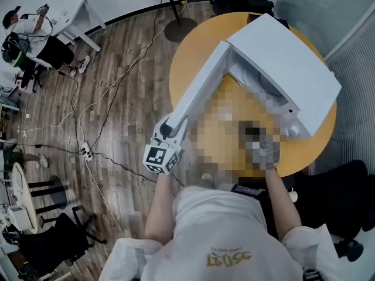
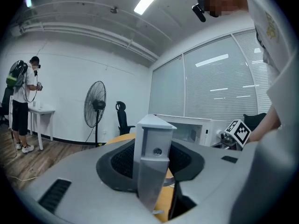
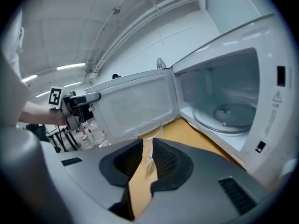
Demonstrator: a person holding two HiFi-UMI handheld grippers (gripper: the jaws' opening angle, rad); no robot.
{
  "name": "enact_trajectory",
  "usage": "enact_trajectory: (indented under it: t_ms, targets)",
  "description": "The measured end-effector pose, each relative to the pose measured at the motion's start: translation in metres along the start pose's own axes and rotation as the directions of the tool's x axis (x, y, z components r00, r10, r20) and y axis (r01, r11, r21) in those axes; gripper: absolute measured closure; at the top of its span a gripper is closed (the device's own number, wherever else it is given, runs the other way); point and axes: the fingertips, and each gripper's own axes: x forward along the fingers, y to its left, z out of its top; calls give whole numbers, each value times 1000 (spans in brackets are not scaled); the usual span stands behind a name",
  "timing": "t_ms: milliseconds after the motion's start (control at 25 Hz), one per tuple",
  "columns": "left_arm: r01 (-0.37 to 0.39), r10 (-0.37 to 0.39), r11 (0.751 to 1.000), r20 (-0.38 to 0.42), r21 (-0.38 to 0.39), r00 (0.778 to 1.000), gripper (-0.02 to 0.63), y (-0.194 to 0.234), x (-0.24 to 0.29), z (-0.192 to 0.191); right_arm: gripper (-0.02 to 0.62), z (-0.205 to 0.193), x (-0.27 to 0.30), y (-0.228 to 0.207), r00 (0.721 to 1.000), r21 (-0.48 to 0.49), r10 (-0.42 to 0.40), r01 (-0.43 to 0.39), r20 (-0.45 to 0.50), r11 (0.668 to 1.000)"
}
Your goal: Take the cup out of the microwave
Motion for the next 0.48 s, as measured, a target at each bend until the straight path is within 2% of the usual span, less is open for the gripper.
enact_trajectory:
  t_ms: [80,240,360,480]
  targets:
    - [10,-10,1000,4,9,1000,426,2,-1,2,530,7,-5,0,998,38,-62,61,12,997]
    - [16,-16,1000,11,18,1000,426,4,-2,1,560,22,-16,15,990,86,-135,130,52,988]
    - [18,-17,997,-6,71,1000,433,3,0,-1,574,40,-25,24,974,143,-194,177,116,974]
    - [15,-14,997,-10,75,1000,433,2,1,-3,581,55,-35,32,958,129,-234,214,168,968]
